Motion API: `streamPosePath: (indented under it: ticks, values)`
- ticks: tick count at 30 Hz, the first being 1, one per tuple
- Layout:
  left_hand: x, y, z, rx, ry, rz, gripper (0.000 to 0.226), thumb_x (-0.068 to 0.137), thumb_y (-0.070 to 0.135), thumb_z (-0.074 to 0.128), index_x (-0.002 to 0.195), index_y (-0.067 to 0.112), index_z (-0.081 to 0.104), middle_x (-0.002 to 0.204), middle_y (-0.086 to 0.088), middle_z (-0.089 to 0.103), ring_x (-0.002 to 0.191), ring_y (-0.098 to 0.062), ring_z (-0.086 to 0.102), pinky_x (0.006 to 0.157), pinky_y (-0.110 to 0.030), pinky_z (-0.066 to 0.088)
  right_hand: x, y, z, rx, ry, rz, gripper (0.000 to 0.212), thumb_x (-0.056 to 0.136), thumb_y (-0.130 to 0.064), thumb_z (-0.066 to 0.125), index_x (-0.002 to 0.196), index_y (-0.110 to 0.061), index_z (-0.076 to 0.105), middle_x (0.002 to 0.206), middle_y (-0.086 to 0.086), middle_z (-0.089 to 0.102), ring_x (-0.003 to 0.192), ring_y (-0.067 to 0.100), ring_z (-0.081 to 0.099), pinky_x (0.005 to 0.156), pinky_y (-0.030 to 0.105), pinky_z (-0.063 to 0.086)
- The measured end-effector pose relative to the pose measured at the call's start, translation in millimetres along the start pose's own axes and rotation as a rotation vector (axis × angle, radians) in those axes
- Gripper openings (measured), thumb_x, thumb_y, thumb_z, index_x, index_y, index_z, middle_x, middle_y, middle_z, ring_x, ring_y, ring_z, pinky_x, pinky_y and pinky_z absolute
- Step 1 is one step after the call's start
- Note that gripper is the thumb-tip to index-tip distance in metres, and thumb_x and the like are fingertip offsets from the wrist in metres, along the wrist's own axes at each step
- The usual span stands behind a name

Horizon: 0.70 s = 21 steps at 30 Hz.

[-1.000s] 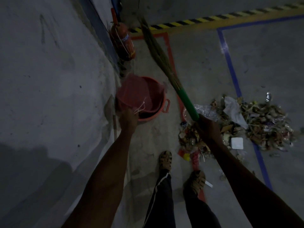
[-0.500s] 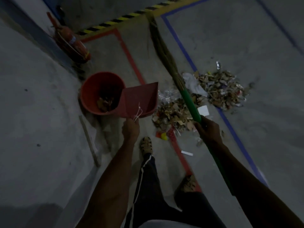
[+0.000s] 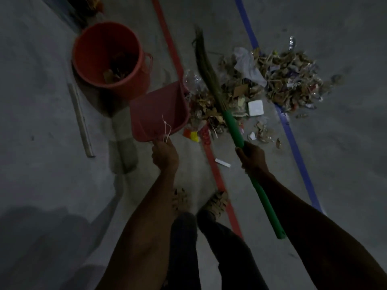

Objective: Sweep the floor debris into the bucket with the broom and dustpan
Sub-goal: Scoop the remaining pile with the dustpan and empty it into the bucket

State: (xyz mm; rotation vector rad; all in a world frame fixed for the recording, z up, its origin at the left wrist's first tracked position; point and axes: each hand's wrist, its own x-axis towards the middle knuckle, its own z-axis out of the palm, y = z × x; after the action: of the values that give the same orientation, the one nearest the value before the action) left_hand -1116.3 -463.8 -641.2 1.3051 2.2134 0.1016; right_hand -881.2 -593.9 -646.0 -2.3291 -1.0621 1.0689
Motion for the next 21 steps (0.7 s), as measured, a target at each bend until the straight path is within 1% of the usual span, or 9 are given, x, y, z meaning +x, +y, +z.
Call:
streamPosePath:
  ticks: [4, 7, 9, 10, 12, 14, 16, 19, 21]
  values:
    - [13, -39, 50, 0.036, 0.003, -0.050, 0.048, 0.103, 0.036, 0.046, 0.128, -0.005, 0.048, 0.121, -0.026, 0.060, 0.108, -0.043, 0.060, 0.084, -0.049, 0.048, 30, 26, 65, -0.030, -0.125, -0.025, 0.016, 0.103, -0.028, 0.054, 0.098, -0.014, 0.060, 0.067, 0.004, 0.063, 0.048, 0.020, 0.063, 0.044, 0.034, 0.052]
    - [27, -74, 85, 0.071, -0.003, -0.078, 0.047, 0.103, 0.035, 0.047, 0.128, -0.005, 0.048, 0.121, -0.026, 0.059, 0.108, -0.044, 0.060, 0.083, -0.048, 0.048, 49, 45, 115, -0.052, -0.246, -0.023, 0.018, 0.102, -0.029, 0.054, 0.099, -0.013, 0.062, 0.076, 0.010, 0.066, 0.060, 0.029, 0.066, 0.055, 0.045, 0.057]
    - [34, -96, 101, 0.088, -0.010, -0.089, 0.047, 0.103, 0.035, 0.046, 0.128, -0.004, 0.049, 0.122, -0.025, 0.060, 0.109, -0.043, 0.059, 0.084, -0.048, 0.048, 57, 54, 142, -0.081, -0.307, -0.009, 0.024, 0.101, -0.031, 0.055, 0.101, -0.009, 0.063, 0.080, 0.014, 0.067, 0.065, 0.031, 0.067, 0.058, 0.048, 0.058]
    - [36, -106, 108, 0.093, -0.013, -0.089, 0.046, 0.103, 0.035, 0.046, 0.128, -0.004, 0.049, 0.122, -0.024, 0.060, 0.109, -0.043, 0.059, 0.085, -0.048, 0.048, 60, 57, 154, -0.102, -0.329, -0.004, 0.024, 0.101, -0.031, 0.055, 0.101, -0.009, 0.064, 0.080, 0.014, 0.067, 0.063, 0.029, 0.067, 0.056, 0.044, 0.058]
    - [37, -122, 115, 0.107, -0.022, -0.085, 0.045, 0.102, 0.035, 0.047, 0.128, -0.002, 0.049, 0.123, -0.024, 0.059, 0.110, -0.043, 0.059, 0.086, -0.048, 0.047, 65, 61, 172, -0.109, -0.373, 0.066, 0.020, 0.101, -0.029, 0.056, 0.102, -0.010, 0.062, 0.078, 0.010, 0.064, 0.055, 0.022, 0.064, 0.042, 0.030, 0.051]
    - [34, -133, 116, 0.123, -0.028, -0.074, 0.045, 0.103, 0.035, 0.046, 0.129, -0.001, 0.049, 0.123, -0.024, 0.059, 0.110, -0.042, 0.059, 0.087, -0.048, 0.047, 68, 68, 183, -0.078, -0.381, 0.207, 0.019, 0.101, -0.027, 0.057, 0.103, -0.008, 0.062, 0.079, 0.009, 0.062, 0.054, 0.021, 0.063, 0.036, 0.023, 0.045]
    - [30, -139, 114, 0.127, -0.029, -0.049, 0.044, 0.103, 0.036, 0.045, 0.127, -0.001, 0.049, 0.121, -0.023, 0.060, 0.109, -0.041, 0.060, 0.084, -0.046, 0.047, 68, 78, 185, -0.038, -0.346, 0.333, 0.022, 0.099, -0.026, 0.059, 0.105, -0.006, 0.065, 0.082, 0.012, 0.065, 0.055, 0.023, 0.064, 0.038, 0.023, 0.046]
    - [29, -142, 108, 0.136, -0.031, -0.004, 0.044, 0.103, 0.037, 0.043, 0.126, 0.000, 0.050, 0.119, -0.022, 0.061, 0.107, -0.041, 0.060, 0.081, -0.045, 0.046, 63, 93, 174, 0.004, -0.276, 0.400, 0.024, 0.100, -0.027, 0.059, 0.108, -0.005, 0.066, 0.083, 0.012, 0.066, 0.055, 0.023, 0.065, 0.037, 0.022, 0.046]
    - [28, -142, 103, 0.151, -0.031, 0.034, 0.045, 0.104, 0.038, 0.042, 0.126, -0.001, 0.050, 0.118, -0.022, 0.061, 0.106, -0.041, 0.061, 0.079, -0.044, 0.046, 56, 102, 163, -0.005, -0.228, 0.412, 0.027, 0.100, -0.026, 0.059, 0.109, -0.002, 0.066, 0.080, 0.013, 0.066, 0.053, 0.024, 0.066, 0.038, 0.025, 0.050]
